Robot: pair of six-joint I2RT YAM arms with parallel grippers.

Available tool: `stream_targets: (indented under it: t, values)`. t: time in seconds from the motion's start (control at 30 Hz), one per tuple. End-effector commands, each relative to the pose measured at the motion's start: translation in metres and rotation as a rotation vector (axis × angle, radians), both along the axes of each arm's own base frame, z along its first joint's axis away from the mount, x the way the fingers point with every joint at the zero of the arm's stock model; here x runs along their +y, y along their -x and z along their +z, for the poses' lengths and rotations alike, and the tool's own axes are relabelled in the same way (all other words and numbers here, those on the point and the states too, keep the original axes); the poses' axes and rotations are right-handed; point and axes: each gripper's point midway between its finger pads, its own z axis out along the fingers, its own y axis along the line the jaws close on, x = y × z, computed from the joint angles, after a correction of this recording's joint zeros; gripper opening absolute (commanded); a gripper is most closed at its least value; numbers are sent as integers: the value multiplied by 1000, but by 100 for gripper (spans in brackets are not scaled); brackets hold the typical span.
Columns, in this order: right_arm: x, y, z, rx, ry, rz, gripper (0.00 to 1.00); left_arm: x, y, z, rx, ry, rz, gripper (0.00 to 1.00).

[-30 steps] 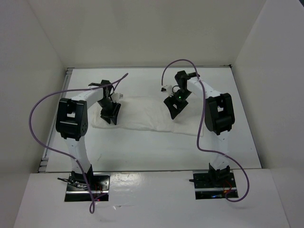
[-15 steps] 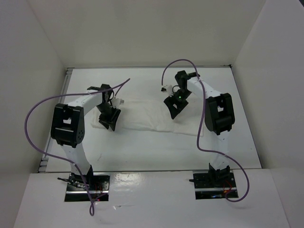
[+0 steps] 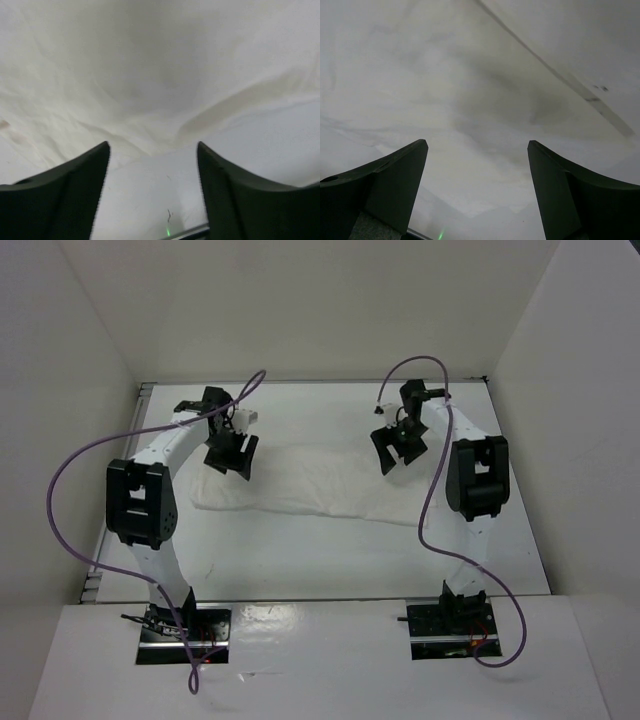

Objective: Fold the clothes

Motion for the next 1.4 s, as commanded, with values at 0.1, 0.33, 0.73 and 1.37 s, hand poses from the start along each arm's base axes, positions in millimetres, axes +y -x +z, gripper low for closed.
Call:
stream_targets:
  t: [0.1, 0.33, 0.73, 1.37]
  values:
    - [-26, 8, 24, -80, 29, -208, 93, -7, -32, -18, -13, 39, 59, 88]
    - [-22, 43, 26, -22, 13, -194, 98, -10, -39, -35, 20, 45, 66, 91]
    - [-40, 59, -33, 66, 132, -243, 99, -10, -46, -58, 32, 35, 78, 93]
    - [-126, -28, -48, -93, 308, -424, 99, 6, -40, -85, 78, 30, 126, 94]
